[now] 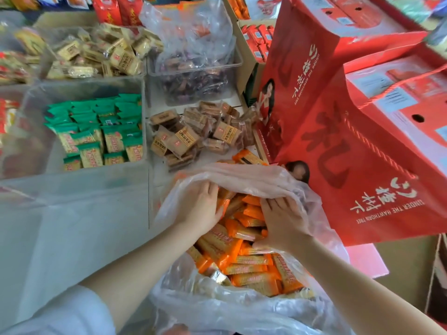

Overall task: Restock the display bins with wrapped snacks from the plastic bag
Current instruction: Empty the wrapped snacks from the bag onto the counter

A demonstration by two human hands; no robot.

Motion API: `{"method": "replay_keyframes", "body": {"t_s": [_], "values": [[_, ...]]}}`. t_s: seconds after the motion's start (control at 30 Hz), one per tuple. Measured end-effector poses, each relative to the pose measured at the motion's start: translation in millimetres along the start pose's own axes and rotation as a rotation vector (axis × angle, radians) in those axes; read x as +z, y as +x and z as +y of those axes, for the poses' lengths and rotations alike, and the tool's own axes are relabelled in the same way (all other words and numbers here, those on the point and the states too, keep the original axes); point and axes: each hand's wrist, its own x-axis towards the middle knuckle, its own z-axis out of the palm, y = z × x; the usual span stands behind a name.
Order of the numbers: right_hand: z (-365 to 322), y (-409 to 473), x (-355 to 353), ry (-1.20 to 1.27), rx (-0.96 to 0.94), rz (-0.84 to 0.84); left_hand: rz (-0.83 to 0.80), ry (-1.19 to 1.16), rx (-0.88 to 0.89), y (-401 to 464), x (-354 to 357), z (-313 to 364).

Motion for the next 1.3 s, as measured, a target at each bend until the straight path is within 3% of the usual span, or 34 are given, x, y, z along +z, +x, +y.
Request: {"method": "replay_keyframes", "body": {"t_s": [0.1,0.23,0.33,0.47,0.67,0.83,0.93,1.03,1.13,1.2,1.3], "values": [[-3,0,-2,-0.061,-0.040,0.050,0.158,-0.024,0.050,8,-5,-18],[-10,1,-9,-0.091,-0.042,0.133,-0.016,0.013,0.049,8,3,-26],[-20,8,-10,-0.168,-0.071,0.081,-0.139,0.087,0.002,6,15,-27],[-24,16,-13,-0.161,-0.060,0.084,-0.137,-0.011,-0.086,10,28,-23],[-7,-39,-30,0.148,-0.189,0.333,-0.035,0.004,-0.126,17,36,-10],[8,-68,-52,0.968,-0.301,0.346,-0.029,0.150,0.034,8,10,6],[2,-54,-73,1.213,-0.248,0.431,0.030,0.119,0.192,0,-7,2],[-3,-19,-96,1.079,-0.112,0.605,0.082,-0.117,0.271,-6,-37,-5],[-3,32,-115,0.821,0.062,0.636,0.262,-0.283,0.236,-11,-80,-7],[0,70,-119,0.658,0.106,0.559,0.363,-0.390,0.128,-8,-102,-10],[7,122,-105,0.354,0.152,0.252,0.480,-0.413,0.019,10,-120,-22]]}}
